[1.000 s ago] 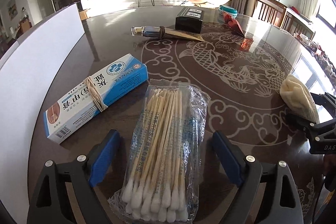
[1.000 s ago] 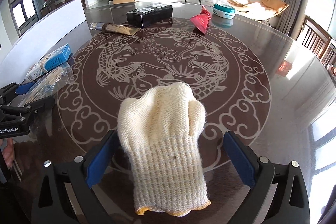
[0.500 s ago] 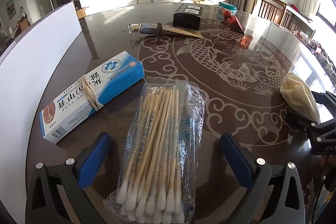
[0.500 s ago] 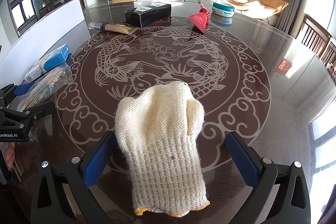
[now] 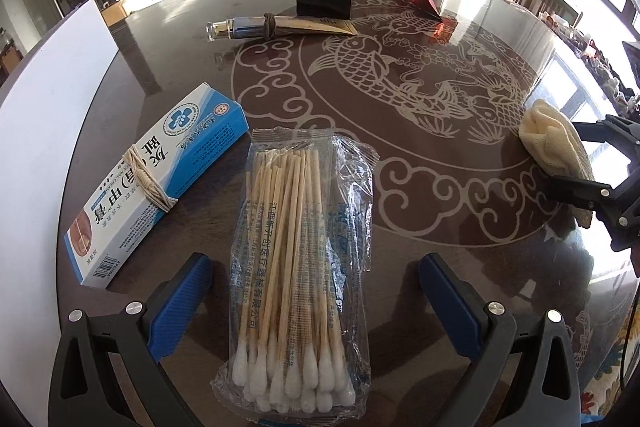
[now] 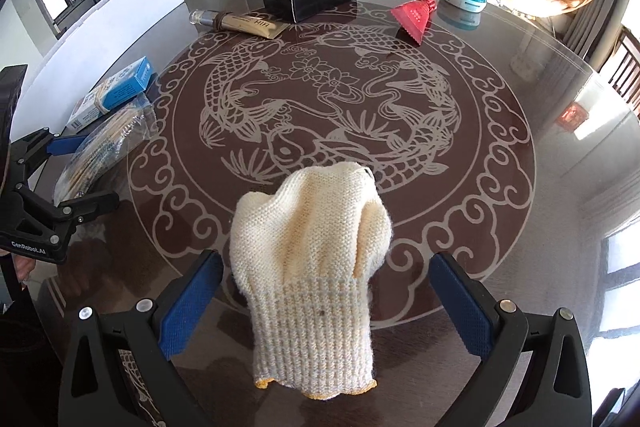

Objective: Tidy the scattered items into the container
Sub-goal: 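Lift the swab bag left and glove right and carry them toward the box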

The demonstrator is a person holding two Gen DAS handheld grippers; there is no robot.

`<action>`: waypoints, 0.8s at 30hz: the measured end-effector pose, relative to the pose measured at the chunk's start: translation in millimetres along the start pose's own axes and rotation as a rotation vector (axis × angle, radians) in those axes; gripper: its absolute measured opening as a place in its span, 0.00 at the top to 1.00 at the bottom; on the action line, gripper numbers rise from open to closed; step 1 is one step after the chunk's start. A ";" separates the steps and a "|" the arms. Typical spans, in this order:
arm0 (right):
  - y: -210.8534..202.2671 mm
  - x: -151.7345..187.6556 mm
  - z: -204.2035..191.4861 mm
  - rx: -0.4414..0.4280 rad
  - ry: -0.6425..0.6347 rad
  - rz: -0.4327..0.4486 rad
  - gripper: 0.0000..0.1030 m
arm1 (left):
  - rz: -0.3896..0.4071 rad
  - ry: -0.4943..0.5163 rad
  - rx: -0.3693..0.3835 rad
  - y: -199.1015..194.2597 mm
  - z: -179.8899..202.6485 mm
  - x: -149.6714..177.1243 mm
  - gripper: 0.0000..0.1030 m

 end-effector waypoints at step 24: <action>-38.3 -66.1 -109.3 -0.028 -0.195 0.040 0.53 | 0.252 -0.327 0.059 -128.9 -141.4 10.7 0.72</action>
Point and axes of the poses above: each gripper's, at about its wrist camera, not at the fingertips, and y roughly the way its jaws point, z to its right, x to its underside, the point moved 8 cm from there along y, roughly the way its jaws point, and after that the axes turned 13 degrees about -x, right-handed, at the moved point
